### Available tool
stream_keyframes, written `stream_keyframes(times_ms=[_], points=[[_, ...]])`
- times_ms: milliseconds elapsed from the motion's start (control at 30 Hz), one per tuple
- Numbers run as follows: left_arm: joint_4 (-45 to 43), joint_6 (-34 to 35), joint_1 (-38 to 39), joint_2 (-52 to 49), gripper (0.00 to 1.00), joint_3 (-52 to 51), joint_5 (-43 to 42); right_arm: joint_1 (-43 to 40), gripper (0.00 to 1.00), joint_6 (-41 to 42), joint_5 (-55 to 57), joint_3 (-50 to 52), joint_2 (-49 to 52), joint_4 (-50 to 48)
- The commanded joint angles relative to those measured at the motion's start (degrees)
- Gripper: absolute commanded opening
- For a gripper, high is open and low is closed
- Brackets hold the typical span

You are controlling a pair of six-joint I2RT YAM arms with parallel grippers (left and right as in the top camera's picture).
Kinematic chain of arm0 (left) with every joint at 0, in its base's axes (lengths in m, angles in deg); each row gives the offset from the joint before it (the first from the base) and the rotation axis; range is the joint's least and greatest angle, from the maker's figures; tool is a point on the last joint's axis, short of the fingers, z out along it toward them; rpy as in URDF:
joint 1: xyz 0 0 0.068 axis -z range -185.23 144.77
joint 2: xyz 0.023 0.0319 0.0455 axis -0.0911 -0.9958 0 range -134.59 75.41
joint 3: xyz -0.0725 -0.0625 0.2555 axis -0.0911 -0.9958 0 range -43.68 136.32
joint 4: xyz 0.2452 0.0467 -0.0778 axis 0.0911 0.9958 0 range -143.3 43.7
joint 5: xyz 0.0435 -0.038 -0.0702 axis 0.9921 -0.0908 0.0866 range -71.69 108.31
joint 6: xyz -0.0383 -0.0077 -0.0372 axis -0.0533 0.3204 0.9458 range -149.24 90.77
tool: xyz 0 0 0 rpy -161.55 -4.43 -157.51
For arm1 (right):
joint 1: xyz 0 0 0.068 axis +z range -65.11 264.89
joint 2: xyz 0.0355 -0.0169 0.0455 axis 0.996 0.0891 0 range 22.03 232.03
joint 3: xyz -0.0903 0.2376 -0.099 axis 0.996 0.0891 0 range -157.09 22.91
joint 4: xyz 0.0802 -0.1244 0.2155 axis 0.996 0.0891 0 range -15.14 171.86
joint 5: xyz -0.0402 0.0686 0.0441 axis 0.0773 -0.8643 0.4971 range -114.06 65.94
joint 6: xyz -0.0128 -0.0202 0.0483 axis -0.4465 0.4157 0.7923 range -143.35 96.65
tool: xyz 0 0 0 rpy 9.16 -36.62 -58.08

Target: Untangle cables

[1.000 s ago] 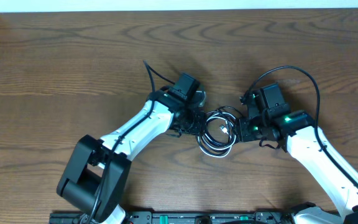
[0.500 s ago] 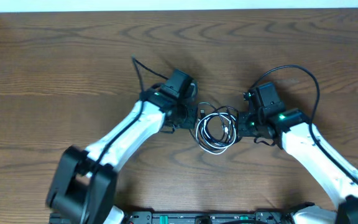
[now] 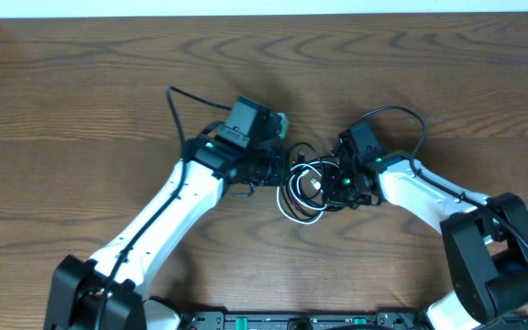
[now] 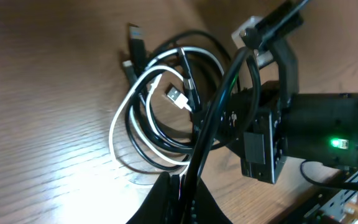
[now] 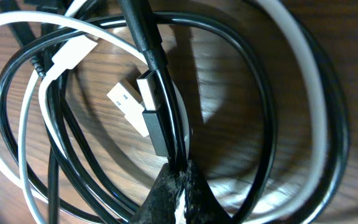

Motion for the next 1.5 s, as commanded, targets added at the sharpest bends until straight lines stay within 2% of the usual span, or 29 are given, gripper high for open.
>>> stream_keyframes(times_ms=[0,267,433,533,667,767,867,933,1033,1067,1167,1200,1333,1467], points=[[2.0,0.2,-5.9,5.1,0.07,0.7,-0.7,0.3,0.01,1.1,2.6,2.1,5.2,0.7],[5.5,-0.5,-32.1,16.1,0.07,0.7,-1.6,0.1,0.01,1.5,2.6,2.1,5.2,0.7],[5.3,-0.2,-47.3,19.6,0.07,0.6,-8.6,0.0,0.01,1.5,2.6,2.1,5.2,0.9],[5.3,0.0,-51.8,19.5,0.08,0.6,-9.9,0.0,0.01,1.5,2.7,2.1,5.2,1.2],[5.0,0.1,-53.9,18.9,0.08,0.6,-9.9,-1.3,0.01,1.5,2.9,2.1,5.2,2.7],[5.8,1.6,-53.0,18.3,0.07,0.6,-9.9,-2.9,0.02,1.3,3.0,2.1,5.2,4.2],[7.5,1.5,-50.1,17.7,0.08,0.5,-9.9,-3.5,0.05,-2.4,1.6,1.8,5.1,4.8],[8.3,0.7,-47.0,17.0,0.14,0.5,-9.9,-3.7,0.05,-3.8,2.8,1.1,4.4,6.4],[8.7,-0.3,-41.9,15.4,0.17,0.5,-9.7,-4.5,0.01,-2.4,9.3,-0.3,2.2,11.1],[8.8,-0.4,-39.7,14.5,0.21,0.5,-9.7,-4.9,0.01,-1.7,12.4,-0.9,0.8,13.3],[8.8,-0.5,-33.6,12.0,0.23,0.5,-9.7,-5.9,0.01,-1.3,18.5,-2.3,-4.4,17.2],[8.7,-0.5,-31.4,11.0,0.24,0.5,-9.7,-6.2,0.01,-1.4,18.9,-2.3,-6.0,17.6],[7.9,-0.4,-22.3,5.9,0.4,0.5,-9.7,-7.0,0.01,-1.4,18.6,-2.3,-13.3,18.1],[5.4,-0.4,-14.6,1.2,0.42,0.5,-9.7,-6.6,0.01,-1.3,16.2,-2.3,-15.0,18.3]])
